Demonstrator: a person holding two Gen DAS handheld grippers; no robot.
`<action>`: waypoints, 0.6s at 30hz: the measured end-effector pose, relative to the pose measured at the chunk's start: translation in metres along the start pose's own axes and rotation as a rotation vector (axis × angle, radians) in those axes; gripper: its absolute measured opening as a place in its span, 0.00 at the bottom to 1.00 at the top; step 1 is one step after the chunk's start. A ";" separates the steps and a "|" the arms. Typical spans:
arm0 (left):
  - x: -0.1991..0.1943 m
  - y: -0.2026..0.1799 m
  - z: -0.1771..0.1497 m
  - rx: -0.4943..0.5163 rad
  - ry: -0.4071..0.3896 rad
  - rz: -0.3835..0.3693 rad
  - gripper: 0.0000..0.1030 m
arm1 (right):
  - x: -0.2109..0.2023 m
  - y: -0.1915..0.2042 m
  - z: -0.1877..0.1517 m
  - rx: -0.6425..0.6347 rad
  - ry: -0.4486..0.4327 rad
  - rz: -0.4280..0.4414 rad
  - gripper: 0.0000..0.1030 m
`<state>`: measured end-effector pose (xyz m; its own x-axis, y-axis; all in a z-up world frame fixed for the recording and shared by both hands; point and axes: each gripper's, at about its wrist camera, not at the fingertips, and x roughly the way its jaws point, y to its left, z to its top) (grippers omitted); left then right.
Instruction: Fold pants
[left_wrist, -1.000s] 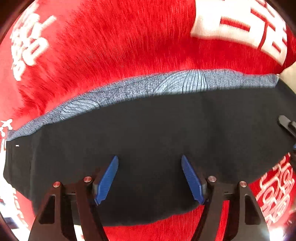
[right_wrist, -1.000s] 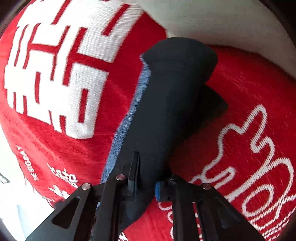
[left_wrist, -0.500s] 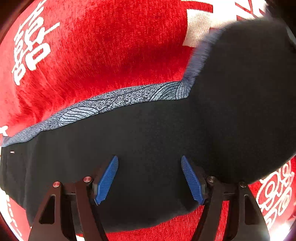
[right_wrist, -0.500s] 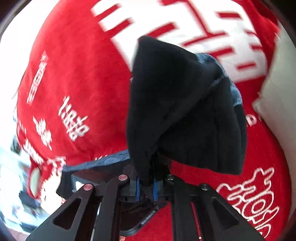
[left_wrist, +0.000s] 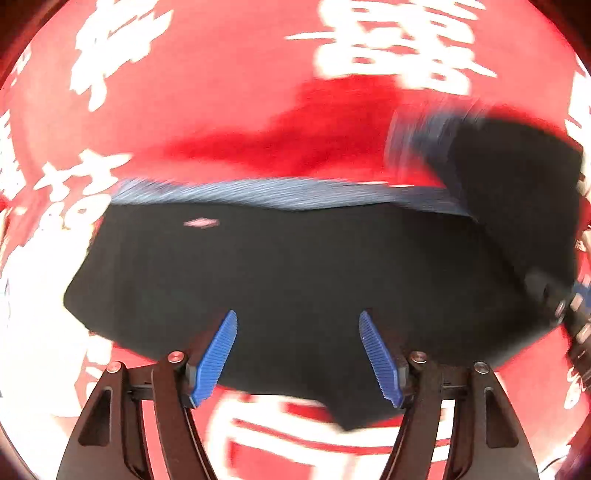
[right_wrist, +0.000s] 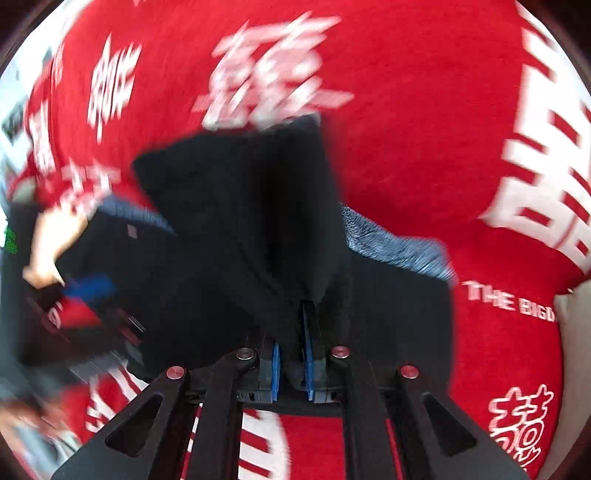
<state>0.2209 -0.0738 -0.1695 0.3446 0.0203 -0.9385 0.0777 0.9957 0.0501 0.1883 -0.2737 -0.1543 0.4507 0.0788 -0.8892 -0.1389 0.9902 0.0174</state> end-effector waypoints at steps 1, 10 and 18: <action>0.004 0.019 -0.001 -0.023 0.007 0.007 0.79 | 0.012 0.012 -0.007 -0.034 0.025 -0.024 0.13; 0.021 0.069 0.004 -0.067 0.037 -0.067 0.79 | 0.035 0.090 -0.044 -0.288 0.052 -0.224 0.52; 0.009 0.014 0.041 0.043 0.043 -0.379 0.79 | -0.014 0.025 -0.048 -0.027 0.099 -0.151 0.53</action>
<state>0.2635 -0.0637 -0.1635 0.2446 -0.3439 -0.9066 0.2317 0.9287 -0.2897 0.1367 -0.2557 -0.1634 0.3798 -0.0841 -0.9213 -0.1004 0.9862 -0.1314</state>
